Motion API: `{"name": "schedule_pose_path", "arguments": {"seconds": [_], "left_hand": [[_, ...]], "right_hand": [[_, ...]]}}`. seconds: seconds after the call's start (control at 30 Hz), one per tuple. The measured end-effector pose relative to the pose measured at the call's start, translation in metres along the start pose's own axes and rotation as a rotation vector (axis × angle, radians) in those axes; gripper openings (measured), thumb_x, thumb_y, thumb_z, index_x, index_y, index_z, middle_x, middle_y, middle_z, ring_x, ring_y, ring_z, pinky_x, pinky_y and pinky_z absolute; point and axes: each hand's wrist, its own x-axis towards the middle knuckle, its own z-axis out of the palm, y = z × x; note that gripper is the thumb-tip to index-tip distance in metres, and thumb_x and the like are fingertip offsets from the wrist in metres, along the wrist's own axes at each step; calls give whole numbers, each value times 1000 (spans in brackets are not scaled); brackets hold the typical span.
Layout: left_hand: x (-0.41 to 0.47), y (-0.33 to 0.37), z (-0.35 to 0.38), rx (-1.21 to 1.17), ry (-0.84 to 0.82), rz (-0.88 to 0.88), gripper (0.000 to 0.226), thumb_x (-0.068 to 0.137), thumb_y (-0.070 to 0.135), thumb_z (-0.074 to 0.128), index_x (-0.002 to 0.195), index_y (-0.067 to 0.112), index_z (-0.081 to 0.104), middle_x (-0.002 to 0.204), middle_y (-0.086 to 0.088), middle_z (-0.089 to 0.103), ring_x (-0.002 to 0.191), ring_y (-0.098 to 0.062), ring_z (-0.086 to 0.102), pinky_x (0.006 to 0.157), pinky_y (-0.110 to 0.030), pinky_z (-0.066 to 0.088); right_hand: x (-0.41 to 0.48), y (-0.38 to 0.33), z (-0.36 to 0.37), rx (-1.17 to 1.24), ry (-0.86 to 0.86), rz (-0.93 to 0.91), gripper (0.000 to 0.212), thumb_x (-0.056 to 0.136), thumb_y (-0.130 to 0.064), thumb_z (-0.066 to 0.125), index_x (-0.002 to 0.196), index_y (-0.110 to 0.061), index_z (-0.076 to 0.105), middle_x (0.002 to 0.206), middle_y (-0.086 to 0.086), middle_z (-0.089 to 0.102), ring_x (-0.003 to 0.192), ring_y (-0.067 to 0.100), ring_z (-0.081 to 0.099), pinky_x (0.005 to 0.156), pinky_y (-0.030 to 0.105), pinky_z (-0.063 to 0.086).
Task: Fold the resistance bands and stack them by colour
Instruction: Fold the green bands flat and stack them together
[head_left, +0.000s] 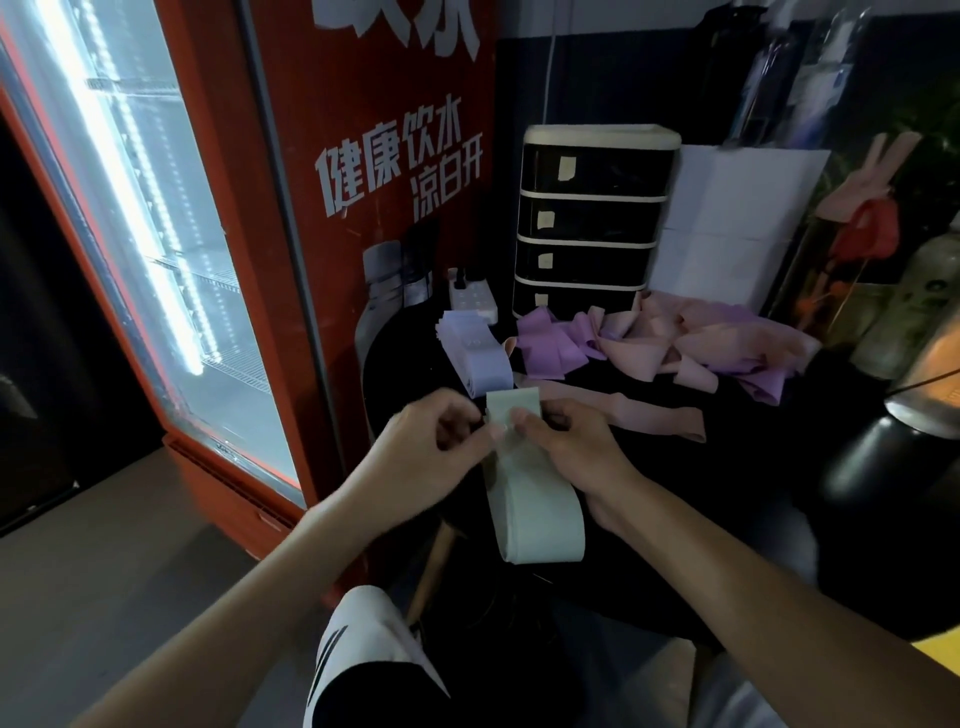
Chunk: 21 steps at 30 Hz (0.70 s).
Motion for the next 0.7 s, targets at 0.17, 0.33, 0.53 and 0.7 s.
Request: {"name": "schedule_pose_path", "arguments": {"seconds": [0.17, 0.33, 0.53, 0.7], "left_hand": [[47, -3, 9, -126, -275, -49, 9, 96, 28, 61, 105, 27, 64, 102, 10, 67, 98, -8, 65, 81, -7, 49], [57, -19, 16, -159, -359, -61, 28, 95, 33, 64, 112, 12, 71, 110, -4, 73, 104, -16, 69, 99, -40, 52], [66, -18, 13, -108, -481, -97, 36, 93, 39, 65, 124, 20, 66, 117, 8, 71, 107, -6, 66, 102, -31, 50], [78, -12, 6, -7, -585, -62, 34, 92, 42, 67, 118, 19, 69, 116, 6, 71, 109, -9, 65, 103, -34, 49]], "right_hand": [[-1, -3, -2, -70, -30, 7, 22, 89, -29, 69, 95, -8, 73, 92, 9, 75, 77, 16, 72, 62, 24, 56], [-6, -5, -9, -158, -33, 72, 32, 99, -32, 54, 97, -5, 71, 96, 9, 74, 77, 13, 69, 62, 20, 53], [-49, -11, -27, -301, -134, 179, 47, 91, -56, 54, 95, -12, 70, 87, -4, 73, 71, 3, 69, 55, 13, 47], [-56, 7, -24, -592, -131, 167, 78, 61, -86, 46, 97, -21, 68, 95, -7, 71, 94, 16, 67, 91, 39, 52]]}}
